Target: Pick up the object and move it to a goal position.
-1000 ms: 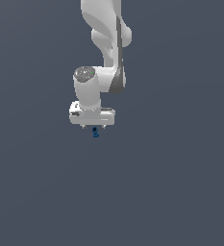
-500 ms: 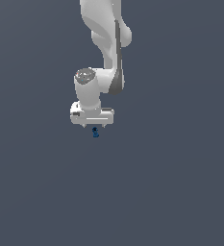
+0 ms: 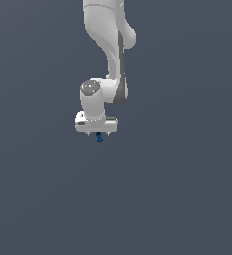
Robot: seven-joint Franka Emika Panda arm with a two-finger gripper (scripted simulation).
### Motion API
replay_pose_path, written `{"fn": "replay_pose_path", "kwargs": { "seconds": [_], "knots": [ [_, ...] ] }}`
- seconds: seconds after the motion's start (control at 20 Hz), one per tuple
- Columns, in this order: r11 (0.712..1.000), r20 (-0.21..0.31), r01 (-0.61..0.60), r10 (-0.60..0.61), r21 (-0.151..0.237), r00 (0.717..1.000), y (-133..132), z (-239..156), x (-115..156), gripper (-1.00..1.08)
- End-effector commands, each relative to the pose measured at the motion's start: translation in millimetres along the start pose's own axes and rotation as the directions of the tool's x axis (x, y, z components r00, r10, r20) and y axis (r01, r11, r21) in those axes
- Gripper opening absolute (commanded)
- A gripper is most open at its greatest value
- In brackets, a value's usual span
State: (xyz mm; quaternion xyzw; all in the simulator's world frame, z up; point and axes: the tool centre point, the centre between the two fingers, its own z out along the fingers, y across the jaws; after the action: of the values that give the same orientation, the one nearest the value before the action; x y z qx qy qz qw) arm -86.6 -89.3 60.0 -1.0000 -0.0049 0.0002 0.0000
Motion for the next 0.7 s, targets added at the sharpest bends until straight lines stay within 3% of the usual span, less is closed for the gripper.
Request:
{"fn": "replay_pose_path", "kwargs": {
  "seconds": [0.0, 0.25, 0.3, 0.65],
  "knots": [
    [1.0, 0.0, 0.0, 0.0, 0.0, 1.0, 0.1, 10.1, -0.2, 1.0],
    [1.0, 0.0, 0.001, -0.001, 0.0, 1.0, 0.0, 17.2, 0.3, 1.0],
    [1.0, 0.0, 0.001, -0.001, 0.0, 1.0, 0.0, 17.2, 0.3, -1.0],
    [1.0, 0.0, 0.001, -0.001, 0.0, 1.0, 0.0, 17.2, 0.3, -1.0]
  ]
}}
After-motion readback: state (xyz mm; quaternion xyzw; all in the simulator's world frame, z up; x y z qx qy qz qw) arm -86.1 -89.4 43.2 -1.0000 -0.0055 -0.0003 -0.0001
